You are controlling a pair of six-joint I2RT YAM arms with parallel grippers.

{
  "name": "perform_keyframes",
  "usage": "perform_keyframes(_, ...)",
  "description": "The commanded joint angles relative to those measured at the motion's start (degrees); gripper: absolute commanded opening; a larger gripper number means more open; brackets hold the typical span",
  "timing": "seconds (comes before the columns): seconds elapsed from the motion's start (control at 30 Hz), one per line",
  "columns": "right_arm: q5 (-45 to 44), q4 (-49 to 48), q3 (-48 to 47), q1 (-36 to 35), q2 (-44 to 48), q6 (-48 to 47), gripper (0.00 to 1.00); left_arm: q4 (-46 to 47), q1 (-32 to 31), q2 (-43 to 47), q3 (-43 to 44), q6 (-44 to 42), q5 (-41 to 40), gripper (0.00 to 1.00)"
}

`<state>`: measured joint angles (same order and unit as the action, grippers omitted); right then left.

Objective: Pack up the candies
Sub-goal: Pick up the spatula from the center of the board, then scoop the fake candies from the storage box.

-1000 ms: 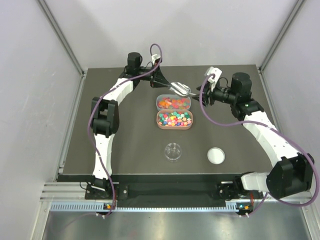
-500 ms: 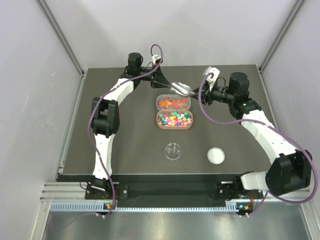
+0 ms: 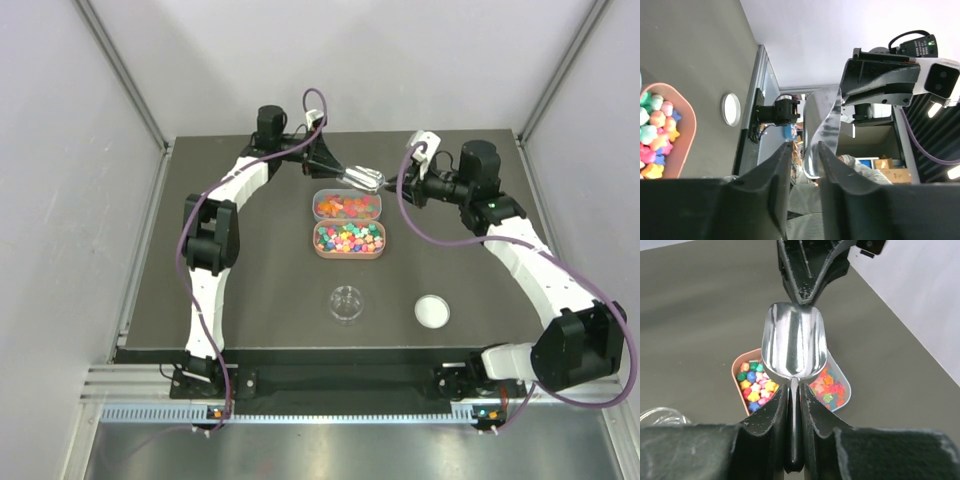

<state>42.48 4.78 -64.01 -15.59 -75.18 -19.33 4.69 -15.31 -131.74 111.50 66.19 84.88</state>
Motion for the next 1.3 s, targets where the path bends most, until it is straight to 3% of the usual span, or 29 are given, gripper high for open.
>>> perform_keyframes(0.0, 2.6, 8.4, -5.3, 0.1, 0.6, -4.5, 0.0, 3.6, 0.4, 2.5, 1.1, 0.0, 11.0, 0.35)
perform_keyframes(0.1, 3.1, 20.3, -8.8, 1.8, -1.4, -11.0, 0.0, 4.6, 2.0, 2.2, 3.6, -0.5, 11.0, 0.47)
perform_keyframes(0.3, -0.6, 42.1, -16.5, 2.2, -10.7, -18.9, 0.0, 7.1, 5.6, 1.2, 6.1, -0.7, 11.1, 0.5)
perform_keyframes(0.33, -1.8, 44.2, -17.2, 2.2, -11.7, -19.2, 0.0, 8.1, 5.9, 1.1, 6.3, -0.4, 11.0, 0.56)
perform_keyframes(0.37, -2.6, 45.8, -17.6, 2.2, -13.0, -19.1, 0.0, 9.0, 6.0, 1.1, 6.4, -0.1, 11.0, 0.69)
perform_keyframes(0.4, -3.4, 46.2, -18.3, 2.2, -13.3, -18.1, 0.0, 10.1, 6.0, 1.1, 6.4, 0.1, 11.0, 0.75)
perform_keyframes(0.6, -9.8, 44.2, -26.0, 2.1, -16.2, -10.5, 0.0, 17.3, 6.1, -0.4, 12.1, 2.8, 7.2, 0.78)
perform_keyframes(0.77, -15.6, 40.9, -34.2, 2.4, -19.1, -8.4, 0.0, 9.6, 7.1, -5.7, 25.4, -4.5, 3.1, 0.81)
perform_keyframes(0.8, -16.5, 40.9, -37.3, 2.4, -19.7, -8.8, 0.0, 9.0, 7.5, -6.6, 28.1, -5.4, 2.3, 0.99)
perform_keyframes(0.93, -14.4, 44.8, -42.6, 3.4, -20.3, -18.1, 0.0, 7.5, 10.9, -10.4, 33.0, -9.0, -0.8, 0.99)
perform_keyframes(1.13, -14.9, 46.2, -45.3, 4.3, -20.4, -15.0, 0.0, 10.9, 13.7, -12.7, 32.6, -9.2, -6.2, 0.99)
perform_keyframes(1.23, -13.1, 46.2, -44.6, 4.2, -20.0, -13.3, 0.0, 8.9, 14.5, -11.8, 28.0, -13.3, -14.7, 0.99)
perform_keyframes(1.27, -12.5, 47.3, -45.3, 4.2, -20.7, -13.1, 0.0, 6.4, 14.9, -10.7, 26.9, -20.1, -22.2, 0.99)
